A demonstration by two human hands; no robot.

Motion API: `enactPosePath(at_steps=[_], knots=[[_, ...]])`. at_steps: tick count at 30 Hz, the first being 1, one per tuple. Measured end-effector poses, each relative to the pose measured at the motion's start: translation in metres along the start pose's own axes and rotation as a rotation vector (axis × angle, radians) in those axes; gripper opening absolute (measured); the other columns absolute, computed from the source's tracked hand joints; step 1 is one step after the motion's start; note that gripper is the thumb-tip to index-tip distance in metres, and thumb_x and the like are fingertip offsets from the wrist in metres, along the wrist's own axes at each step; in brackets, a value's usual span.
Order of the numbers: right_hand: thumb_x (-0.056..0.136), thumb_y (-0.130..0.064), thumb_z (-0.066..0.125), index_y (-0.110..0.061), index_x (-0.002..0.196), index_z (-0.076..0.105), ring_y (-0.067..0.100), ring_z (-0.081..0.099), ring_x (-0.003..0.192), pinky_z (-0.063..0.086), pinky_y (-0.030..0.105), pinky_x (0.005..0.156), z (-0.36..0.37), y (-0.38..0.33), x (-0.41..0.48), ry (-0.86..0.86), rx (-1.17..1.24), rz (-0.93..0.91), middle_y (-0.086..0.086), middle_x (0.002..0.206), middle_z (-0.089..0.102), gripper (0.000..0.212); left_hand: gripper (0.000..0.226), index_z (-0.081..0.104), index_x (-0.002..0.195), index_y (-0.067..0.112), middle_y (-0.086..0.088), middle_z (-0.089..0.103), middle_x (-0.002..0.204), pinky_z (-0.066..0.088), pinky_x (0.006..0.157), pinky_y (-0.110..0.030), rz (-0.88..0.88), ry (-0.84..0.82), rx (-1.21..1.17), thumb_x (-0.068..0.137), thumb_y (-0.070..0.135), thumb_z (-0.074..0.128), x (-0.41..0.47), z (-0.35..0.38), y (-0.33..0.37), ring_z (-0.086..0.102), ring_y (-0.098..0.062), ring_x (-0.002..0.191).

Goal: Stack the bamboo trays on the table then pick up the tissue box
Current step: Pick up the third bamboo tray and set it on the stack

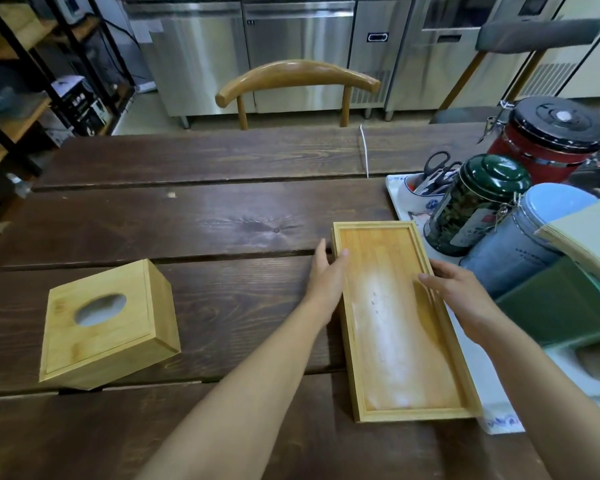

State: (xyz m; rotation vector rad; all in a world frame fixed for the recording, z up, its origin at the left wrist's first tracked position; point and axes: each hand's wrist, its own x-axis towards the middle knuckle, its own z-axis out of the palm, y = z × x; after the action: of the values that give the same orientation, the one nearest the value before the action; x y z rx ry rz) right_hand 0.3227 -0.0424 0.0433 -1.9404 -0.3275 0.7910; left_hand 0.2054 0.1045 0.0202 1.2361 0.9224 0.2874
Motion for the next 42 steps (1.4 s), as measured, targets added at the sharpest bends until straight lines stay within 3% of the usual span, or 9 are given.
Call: enactPosePath(at_steps=[6,8,13,21,28,31,35,39,42], knots=[[0.093,-0.014,0.044,-0.038,0.118,0.053,0.001,0.056,0.087,0.042,0.028,0.076,0.004,-0.004,0.021,-0.015,-0.013,-0.025,-0.017,0.095,0.063,0.036,0.067,0.01,0.151,0.03,0.0,0.024,0.158,0.027,0.103,-0.033,-0.041,-0.02,-0.192,0.096,0.037,0.047,0.032,0.001,0.016,0.028,-0.019,0.14],[0.094,-0.014,0.041,-0.051,0.104,0.054,-0.001,0.059,0.083,0.044,0.023,0.07,0.004,-0.004,0.025,-0.024,0.007,-0.02,-0.025,0.086,0.064,0.04,0.062,0.013,0.151,0.028,-0.001,0.027,0.157,0.028,0.103,-0.031,-0.028,-0.035,-0.206,0.098,0.029,0.045,0.038,0.004,0.017,0.031,-0.018,0.139],[0.095,-0.011,0.038,-0.054,0.073,0.064,0.001,0.063,0.068,0.05,0.02,0.061,0.006,-0.004,0.03,-0.023,0.03,-0.027,-0.025,0.067,0.07,0.055,0.054,0.018,0.151,0.029,-0.001,0.027,0.157,0.027,0.106,-0.03,-0.009,-0.046,-0.149,0.101,0.026,0.037,0.042,0.009,0.014,0.03,-0.019,0.14],[0.096,-0.016,0.036,-0.059,0.077,0.056,-0.007,0.063,0.067,0.045,0.015,0.057,0.009,-0.006,0.031,-0.021,0.026,-0.058,-0.03,0.069,0.067,0.051,0.053,0.015,0.15,0.033,0.0,0.021,0.16,0.021,0.114,-0.035,0.011,-0.041,-0.128,0.101,0.03,0.034,0.044,0.011,0.01,0.023,-0.018,0.144],[0.096,-0.018,0.037,-0.054,0.109,0.048,-0.006,0.064,0.071,0.045,0.017,0.06,0.008,-0.006,0.031,-0.01,0.052,-0.058,-0.029,0.073,0.066,0.04,0.053,0.012,0.15,0.035,0.001,0.018,0.16,0.02,0.114,-0.036,0.012,-0.057,-0.133,0.101,0.032,0.033,0.041,0.01,0.012,0.021,-0.019,0.145],[0.096,-0.017,0.037,-0.053,0.088,0.056,-0.004,0.065,0.063,0.053,0.022,0.062,0.008,-0.008,0.029,-0.028,0.055,-0.059,-0.031,0.064,0.067,0.042,0.055,0.011,0.15,0.036,0.004,0.018,0.16,0.021,0.107,-0.028,0.023,-0.082,-0.163,0.1,0.035,0.035,0.034,0.009,0.012,0.021,-0.016,0.144],[0.095,-0.016,0.039,-0.054,0.099,0.052,-0.008,0.065,0.067,0.05,0.017,0.061,0.005,-0.004,0.018,-0.048,0.05,-0.062,-0.033,0.069,0.068,0.041,0.059,0.013,0.15,0.036,0.01,0.03,0.155,0.029,0.102,-0.022,0.059,-0.111,-0.169,0.098,0.036,0.041,0.012,0.006,-0.003,0.036,-0.005,0.132],[0.095,-0.016,0.039,-0.058,0.092,0.053,-0.005,0.064,0.074,0.047,0.023,0.068,-0.001,0.011,-0.003,-0.077,0.008,-0.053,-0.029,0.079,0.068,0.044,0.061,0.014,0.15,0.036,0.008,0.033,0.154,0.027,0.116,-0.038,0.065,-0.129,-0.189,0.098,0.032,0.044,-0.018,0.004,-0.025,0.035,-0.01,0.137],[0.094,-0.016,0.041,-0.059,0.088,0.056,-0.016,0.06,0.076,0.042,0.022,0.072,-0.004,0.022,-0.019,-0.075,0.006,-0.047,-0.042,0.079,0.064,0.046,0.064,0.01,0.148,0.042,0.006,0.032,0.155,0.028,0.115,-0.039,0.031,-0.141,-0.204,0.097,0.031,0.046,-0.042,0.005,-0.036,0.035,-0.013,0.138]])
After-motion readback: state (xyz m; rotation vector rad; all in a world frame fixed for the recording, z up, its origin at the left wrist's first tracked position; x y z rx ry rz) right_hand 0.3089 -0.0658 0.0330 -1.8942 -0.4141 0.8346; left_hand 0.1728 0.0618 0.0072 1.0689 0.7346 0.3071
